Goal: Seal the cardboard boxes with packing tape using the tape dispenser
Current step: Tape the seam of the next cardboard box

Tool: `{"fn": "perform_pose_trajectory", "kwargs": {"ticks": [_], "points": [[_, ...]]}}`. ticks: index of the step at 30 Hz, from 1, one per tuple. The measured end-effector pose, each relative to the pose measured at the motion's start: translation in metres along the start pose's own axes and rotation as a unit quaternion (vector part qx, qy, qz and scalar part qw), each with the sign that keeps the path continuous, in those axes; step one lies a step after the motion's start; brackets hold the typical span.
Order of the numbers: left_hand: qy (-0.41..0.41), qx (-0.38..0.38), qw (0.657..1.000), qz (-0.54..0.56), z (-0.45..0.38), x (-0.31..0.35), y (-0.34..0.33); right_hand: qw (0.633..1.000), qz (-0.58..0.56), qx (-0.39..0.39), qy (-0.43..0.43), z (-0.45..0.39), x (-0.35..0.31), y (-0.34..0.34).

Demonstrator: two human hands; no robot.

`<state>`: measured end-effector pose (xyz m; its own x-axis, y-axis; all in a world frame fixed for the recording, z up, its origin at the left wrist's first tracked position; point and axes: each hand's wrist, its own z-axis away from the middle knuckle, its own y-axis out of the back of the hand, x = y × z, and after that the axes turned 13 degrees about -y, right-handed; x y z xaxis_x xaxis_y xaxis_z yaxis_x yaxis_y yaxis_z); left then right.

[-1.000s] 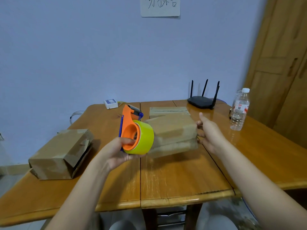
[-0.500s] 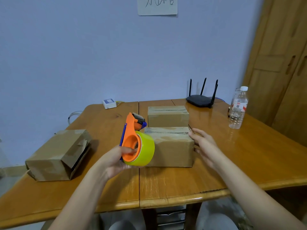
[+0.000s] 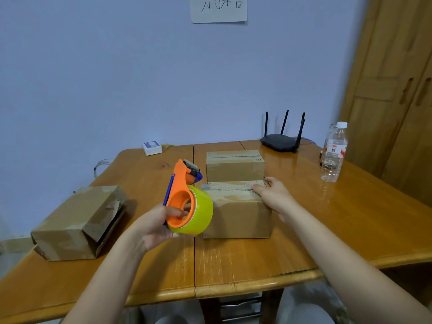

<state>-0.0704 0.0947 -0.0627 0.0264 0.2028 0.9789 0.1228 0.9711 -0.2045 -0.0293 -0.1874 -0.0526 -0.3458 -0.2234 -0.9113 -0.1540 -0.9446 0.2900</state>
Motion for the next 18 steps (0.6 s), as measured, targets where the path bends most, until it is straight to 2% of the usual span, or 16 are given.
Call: {"fn": "perform_pose_trajectory", "kwargs": {"ticks": [7, 14, 18], "points": [[-0.018, -0.001, 1.0, 0.021, -0.005, 0.005, 0.008, 0.996, -0.051, -0.04, -0.064, -0.008, 0.007, -0.004], [0.007, -0.069, 0.995, -0.071, -0.007, 0.002, -0.009, 0.994, -0.049, -0.062, -0.069, -0.011, 0.006, -0.005], [0.009, -0.07, 0.995, -0.072, -0.006, 0.001, -0.008, 0.986, -0.113, -0.05, -0.112, -0.021, 0.014, -0.006]]}}
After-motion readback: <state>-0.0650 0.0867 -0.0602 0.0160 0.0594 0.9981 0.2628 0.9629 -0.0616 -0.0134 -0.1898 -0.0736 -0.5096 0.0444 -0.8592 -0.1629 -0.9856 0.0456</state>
